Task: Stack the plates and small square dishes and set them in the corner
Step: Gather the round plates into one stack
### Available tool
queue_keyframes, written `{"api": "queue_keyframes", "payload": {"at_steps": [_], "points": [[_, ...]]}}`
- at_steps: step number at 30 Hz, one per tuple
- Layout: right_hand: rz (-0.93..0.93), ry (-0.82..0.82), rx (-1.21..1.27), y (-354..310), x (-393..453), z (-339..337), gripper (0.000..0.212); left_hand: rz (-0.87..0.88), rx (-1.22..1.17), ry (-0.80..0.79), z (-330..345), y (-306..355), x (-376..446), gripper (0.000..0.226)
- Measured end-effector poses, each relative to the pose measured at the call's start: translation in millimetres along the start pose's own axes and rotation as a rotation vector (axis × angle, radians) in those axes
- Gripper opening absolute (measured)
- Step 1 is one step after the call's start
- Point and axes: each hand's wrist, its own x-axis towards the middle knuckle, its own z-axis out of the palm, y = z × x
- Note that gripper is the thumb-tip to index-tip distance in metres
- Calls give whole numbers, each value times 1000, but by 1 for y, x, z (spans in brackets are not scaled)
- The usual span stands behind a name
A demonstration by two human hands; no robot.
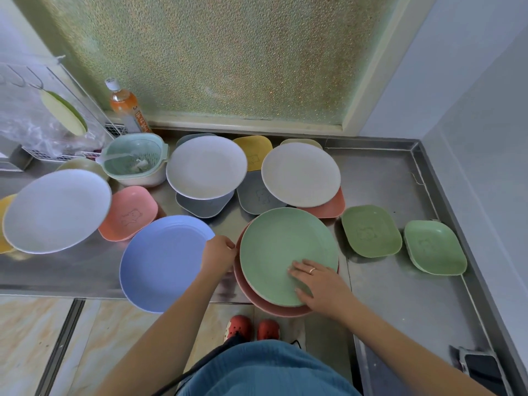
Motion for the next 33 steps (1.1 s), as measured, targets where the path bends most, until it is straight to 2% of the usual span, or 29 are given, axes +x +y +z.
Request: {"api": "queue_keyframes", "payload": {"at_steps": [3, 6, 8, 10, 16, 19, 21, 23, 25, 27, 30, 33], "points": [[-24, 31, -11, 7, 1, -9, 51, -19, -17, -15, -1, -1, 1, 11], [111, 129, 11, 12, 7, -11, 59, -6, 23, -19, -2, -1, -1, 14], [218, 95, -9, 14, 13, -7, 67, 13, 79, -9, -2, -3, -3, 14], [241, 31, -78, 12, 19, 1, 77, 40, 173, 11, -3, -4, -3, 16], [278, 32, -78, 6, 26, -6, 67, 49, 235, 21, -5, -6, -3, 21], [298, 216, -6, 1, 27, -15, 53, 119, 329, 132, -8, -12, -4, 25], [252, 356, 61, -8, 29, -15, 43, 132, 465, 142, -10, -20, -9, 30], [179, 434, 101, -19, 30, -8, 36, 117, 665, 50, -10, -33, -16, 39], [125, 467, 131, -30, 30, -4, 34, 147, 831, -5, -8, -45, -22, 44], [92, 466, 170, -38, 32, -4, 34, 218, 912, 8, -6, -54, -24, 45], [-22, 447, 223, -46, 37, -8, 40, 302, 869, 108, -7, -54, -30, 44], [-190, 365, 327, -65, 49, -19, 54, 446, 832, 323, -8, -49, -35, 42]]}}
